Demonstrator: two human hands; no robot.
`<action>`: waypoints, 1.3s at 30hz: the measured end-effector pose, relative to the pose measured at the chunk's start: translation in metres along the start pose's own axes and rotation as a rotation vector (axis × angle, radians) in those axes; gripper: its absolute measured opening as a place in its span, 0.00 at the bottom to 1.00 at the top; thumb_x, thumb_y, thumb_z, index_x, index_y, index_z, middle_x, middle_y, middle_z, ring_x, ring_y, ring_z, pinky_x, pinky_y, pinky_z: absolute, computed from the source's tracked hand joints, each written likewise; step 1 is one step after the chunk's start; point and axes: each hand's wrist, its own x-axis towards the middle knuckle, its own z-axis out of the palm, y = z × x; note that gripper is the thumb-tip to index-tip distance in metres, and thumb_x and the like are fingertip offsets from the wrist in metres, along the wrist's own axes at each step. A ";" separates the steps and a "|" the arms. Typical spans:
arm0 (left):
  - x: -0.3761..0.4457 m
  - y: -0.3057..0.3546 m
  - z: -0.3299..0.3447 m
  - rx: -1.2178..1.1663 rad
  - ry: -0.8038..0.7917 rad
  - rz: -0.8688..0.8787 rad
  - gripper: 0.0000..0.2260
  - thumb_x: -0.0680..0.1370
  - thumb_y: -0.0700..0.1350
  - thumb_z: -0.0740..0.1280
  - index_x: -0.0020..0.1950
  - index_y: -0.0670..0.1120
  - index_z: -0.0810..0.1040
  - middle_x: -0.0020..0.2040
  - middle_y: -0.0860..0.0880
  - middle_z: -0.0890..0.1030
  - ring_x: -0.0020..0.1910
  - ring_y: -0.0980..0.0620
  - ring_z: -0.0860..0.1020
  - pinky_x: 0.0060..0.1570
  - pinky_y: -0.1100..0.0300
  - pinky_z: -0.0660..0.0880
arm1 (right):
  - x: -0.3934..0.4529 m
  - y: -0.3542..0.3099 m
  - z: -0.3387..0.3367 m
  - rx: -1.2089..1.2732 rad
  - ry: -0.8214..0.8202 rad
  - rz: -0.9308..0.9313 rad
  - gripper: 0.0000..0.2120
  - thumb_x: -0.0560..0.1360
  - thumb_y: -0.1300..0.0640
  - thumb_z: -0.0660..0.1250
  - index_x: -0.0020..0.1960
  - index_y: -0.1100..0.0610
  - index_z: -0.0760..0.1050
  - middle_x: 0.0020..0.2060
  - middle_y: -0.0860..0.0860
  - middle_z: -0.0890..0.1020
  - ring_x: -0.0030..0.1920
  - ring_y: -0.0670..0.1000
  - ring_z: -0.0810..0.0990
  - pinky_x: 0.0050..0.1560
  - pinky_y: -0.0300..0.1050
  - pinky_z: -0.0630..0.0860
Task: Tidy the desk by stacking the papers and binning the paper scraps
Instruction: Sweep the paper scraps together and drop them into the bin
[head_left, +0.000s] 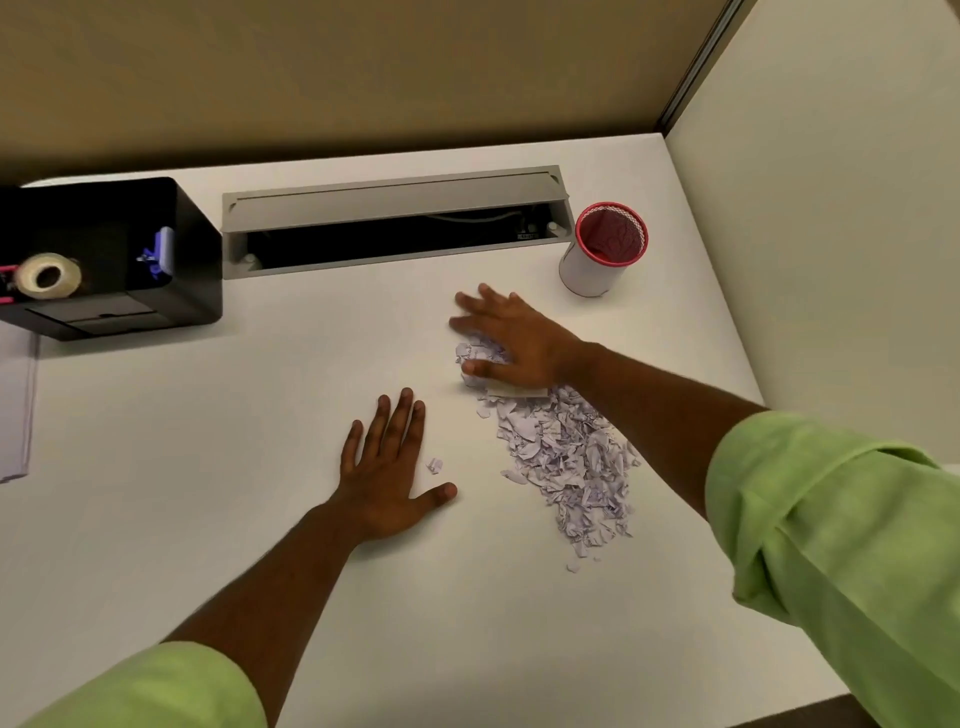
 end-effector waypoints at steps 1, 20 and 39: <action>0.000 0.000 0.000 -0.009 -0.004 0.001 0.47 0.72 0.76 0.49 0.76 0.53 0.27 0.74 0.56 0.23 0.73 0.54 0.25 0.74 0.46 0.34 | -0.007 -0.001 0.003 -0.019 -0.028 -0.034 0.37 0.80 0.31 0.58 0.82 0.51 0.59 0.83 0.49 0.53 0.83 0.52 0.45 0.81 0.63 0.49; 0.002 -0.004 0.003 -0.036 0.006 0.015 0.48 0.72 0.76 0.51 0.77 0.53 0.28 0.74 0.57 0.23 0.73 0.55 0.24 0.74 0.47 0.33 | -0.033 -0.047 0.035 -0.081 0.004 -0.013 0.34 0.82 0.33 0.51 0.81 0.51 0.61 0.83 0.51 0.55 0.83 0.51 0.50 0.80 0.59 0.55; 0.043 0.096 0.021 -0.585 0.265 0.137 0.42 0.75 0.71 0.49 0.81 0.47 0.44 0.81 0.52 0.46 0.79 0.54 0.41 0.77 0.51 0.41 | -0.125 -0.024 0.050 0.320 0.386 0.457 0.34 0.81 0.31 0.47 0.82 0.47 0.58 0.81 0.44 0.58 0.82 0.43 0.48 0.81 0.54 0.43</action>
